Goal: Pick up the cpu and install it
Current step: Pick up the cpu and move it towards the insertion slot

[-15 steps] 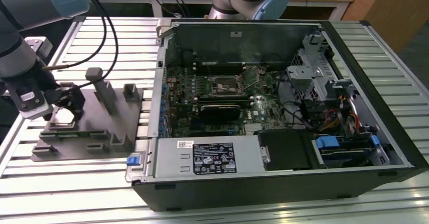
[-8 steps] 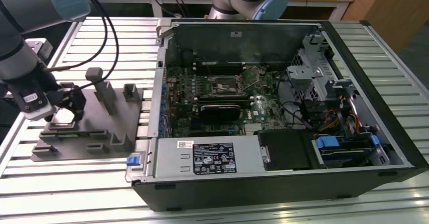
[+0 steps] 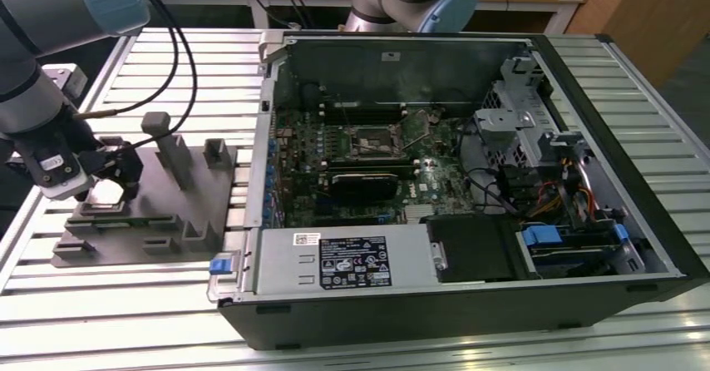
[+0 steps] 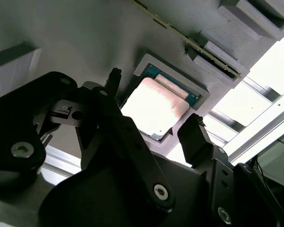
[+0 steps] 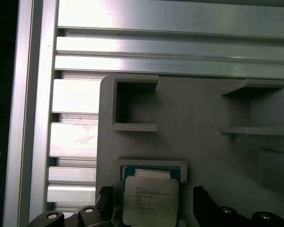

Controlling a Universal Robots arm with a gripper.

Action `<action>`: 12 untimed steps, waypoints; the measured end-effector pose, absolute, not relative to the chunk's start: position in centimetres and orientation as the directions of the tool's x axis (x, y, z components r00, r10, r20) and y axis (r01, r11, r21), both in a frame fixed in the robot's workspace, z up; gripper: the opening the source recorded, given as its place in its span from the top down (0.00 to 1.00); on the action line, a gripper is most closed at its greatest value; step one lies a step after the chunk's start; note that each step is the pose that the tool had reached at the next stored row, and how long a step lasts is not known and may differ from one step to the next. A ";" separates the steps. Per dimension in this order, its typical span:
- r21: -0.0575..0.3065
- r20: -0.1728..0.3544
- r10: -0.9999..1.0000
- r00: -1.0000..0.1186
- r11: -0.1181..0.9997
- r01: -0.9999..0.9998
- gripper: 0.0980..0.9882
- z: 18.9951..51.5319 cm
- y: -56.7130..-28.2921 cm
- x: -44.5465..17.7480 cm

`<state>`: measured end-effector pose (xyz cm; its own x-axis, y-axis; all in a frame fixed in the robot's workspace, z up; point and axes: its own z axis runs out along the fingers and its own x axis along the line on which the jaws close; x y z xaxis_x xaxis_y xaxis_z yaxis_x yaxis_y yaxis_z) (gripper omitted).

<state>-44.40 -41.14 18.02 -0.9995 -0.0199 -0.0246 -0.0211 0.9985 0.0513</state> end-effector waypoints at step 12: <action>0.049 -0.025 -0.020 -0.999 0.999 -0.021 0.34 18.2 -41.1 -44.4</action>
<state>-44.40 -41.14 18.16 -0.9995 -0.0203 -0.0248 -0.0215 0.9985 0.0495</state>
